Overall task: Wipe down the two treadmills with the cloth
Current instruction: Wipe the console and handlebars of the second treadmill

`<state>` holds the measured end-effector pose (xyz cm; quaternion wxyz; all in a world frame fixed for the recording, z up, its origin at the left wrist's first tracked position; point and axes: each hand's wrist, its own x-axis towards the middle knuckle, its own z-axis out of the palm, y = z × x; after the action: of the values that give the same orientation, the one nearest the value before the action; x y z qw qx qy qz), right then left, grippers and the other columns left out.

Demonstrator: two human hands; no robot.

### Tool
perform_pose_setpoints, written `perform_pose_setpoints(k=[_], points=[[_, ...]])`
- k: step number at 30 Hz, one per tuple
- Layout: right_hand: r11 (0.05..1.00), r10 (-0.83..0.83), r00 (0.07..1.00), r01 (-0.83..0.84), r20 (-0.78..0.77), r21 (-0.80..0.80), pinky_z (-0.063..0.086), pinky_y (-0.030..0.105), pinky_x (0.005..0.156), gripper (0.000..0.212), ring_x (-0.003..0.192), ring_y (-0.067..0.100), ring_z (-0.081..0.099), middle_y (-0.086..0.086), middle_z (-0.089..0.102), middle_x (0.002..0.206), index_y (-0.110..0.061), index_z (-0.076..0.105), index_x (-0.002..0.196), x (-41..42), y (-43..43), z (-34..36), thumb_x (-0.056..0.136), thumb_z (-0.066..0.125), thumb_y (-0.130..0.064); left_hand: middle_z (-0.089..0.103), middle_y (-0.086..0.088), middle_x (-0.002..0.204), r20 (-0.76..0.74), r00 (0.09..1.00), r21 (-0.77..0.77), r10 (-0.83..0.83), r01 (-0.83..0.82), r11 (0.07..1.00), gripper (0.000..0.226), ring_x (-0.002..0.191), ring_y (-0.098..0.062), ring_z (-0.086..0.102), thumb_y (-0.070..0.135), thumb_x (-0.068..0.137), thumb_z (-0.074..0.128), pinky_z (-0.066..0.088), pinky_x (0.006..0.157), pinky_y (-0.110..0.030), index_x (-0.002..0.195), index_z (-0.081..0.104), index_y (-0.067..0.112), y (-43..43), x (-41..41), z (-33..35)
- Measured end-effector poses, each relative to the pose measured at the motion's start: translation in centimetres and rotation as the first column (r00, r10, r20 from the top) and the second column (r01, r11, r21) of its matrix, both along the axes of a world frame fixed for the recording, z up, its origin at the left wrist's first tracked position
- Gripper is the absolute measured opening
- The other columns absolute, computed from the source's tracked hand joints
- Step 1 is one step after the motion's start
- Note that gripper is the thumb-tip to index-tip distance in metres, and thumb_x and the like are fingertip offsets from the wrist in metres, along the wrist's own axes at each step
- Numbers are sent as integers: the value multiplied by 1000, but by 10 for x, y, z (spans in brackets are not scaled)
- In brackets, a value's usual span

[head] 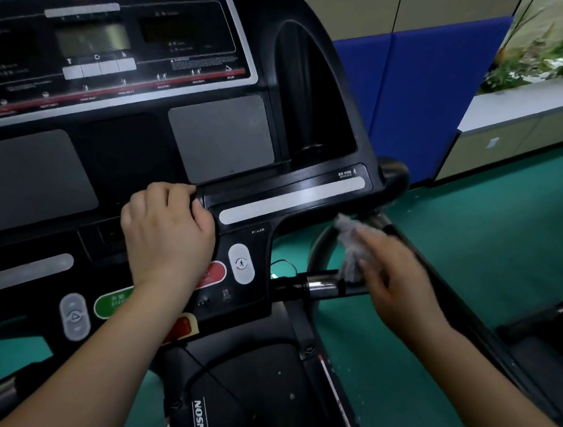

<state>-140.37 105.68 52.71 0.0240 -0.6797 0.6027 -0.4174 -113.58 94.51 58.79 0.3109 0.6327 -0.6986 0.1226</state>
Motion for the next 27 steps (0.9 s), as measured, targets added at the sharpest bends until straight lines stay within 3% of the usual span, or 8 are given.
perform_pose_setpoints(k=[2,5,11,16,18,20,23,27], points=[[997,63,996,-60,-71,39,41,34,100,35,116,11,52,0,64,119,-12,62,123,8,10,-30,91,49,-11,59,-12,107,4,1000,4,4,-4,1000,34,101,-35,47,26,87,44,32,95,-47,110,64,12,0,0,0],[999,-45,990,47,-134,14,35,41,106,41,123,24,49,5,61,128,-13,57,131,22,15,-51,91,48,-18,59,-12,108,15,1000,4,8,-8,1000,33,102,-35,47,26,88,45,32,96,-46,111,64,12,-1,1,-1],[997,-17,961,-3,-277,-72,36,42,99,48,120,22,47,2,61,126,-15,52,132,90,2,-45,84,54,-12,58,-14,110,17,1000,-1,17,-17,1000,34,103,-37,46,27,87,43,32,96,-46,111,63,13,-2,1,-2],[997,47,901,-67,-432,-32,35,35,96,56,119,20,50,-3,59,128,-23,48,138,61,2,-41,84,60,-18,58,-16,111,30,999,-1,16,-16,1000,36,105,-40,46,28,87,42,33,94,-48,112,63,13,-1,1,-2],[997,53,937,-67,-344,-29,39,35,94,48,115,21,52,0,62,125,-22,54,135,37,5,-42,87,55,-17,57,-16,112,29,999,2,15,-15,1000,36,106,-40,46,28,87,42,33,95,-48,112,63,12,0,1,-1],[999,-7,972,-1,-236,-34,42,32,98,42,112,22,55,3,64,122,-18,60,129,12,10,-43,87,61,-12,57,-16,114,20,1000,11,13,-14,1000,37,108,-39,45,28,88,41,32,97,-48,113,62,12,1,1,0],[984,-158,986,153,53,93,38,12,97,38,105,20,59,6,65,114,-12,67,117,-10,22,-41,82,66,4,56,-15,115,12,1000,20,11,-11,1000,38,109,-38,44,29,88,40,31,99,-48,114,62,13,1,0,1],[890,-434,799,308,416,336,46,12,69,29,76,-1,60,-9,63,87,-31,63,95,18,55,-44,86,63,-3,56,-15,116,12,1000,21,14,-14,1000,38,110,-38,44,29,88,40,30,100,-48,114,62,13,1,0,1]])
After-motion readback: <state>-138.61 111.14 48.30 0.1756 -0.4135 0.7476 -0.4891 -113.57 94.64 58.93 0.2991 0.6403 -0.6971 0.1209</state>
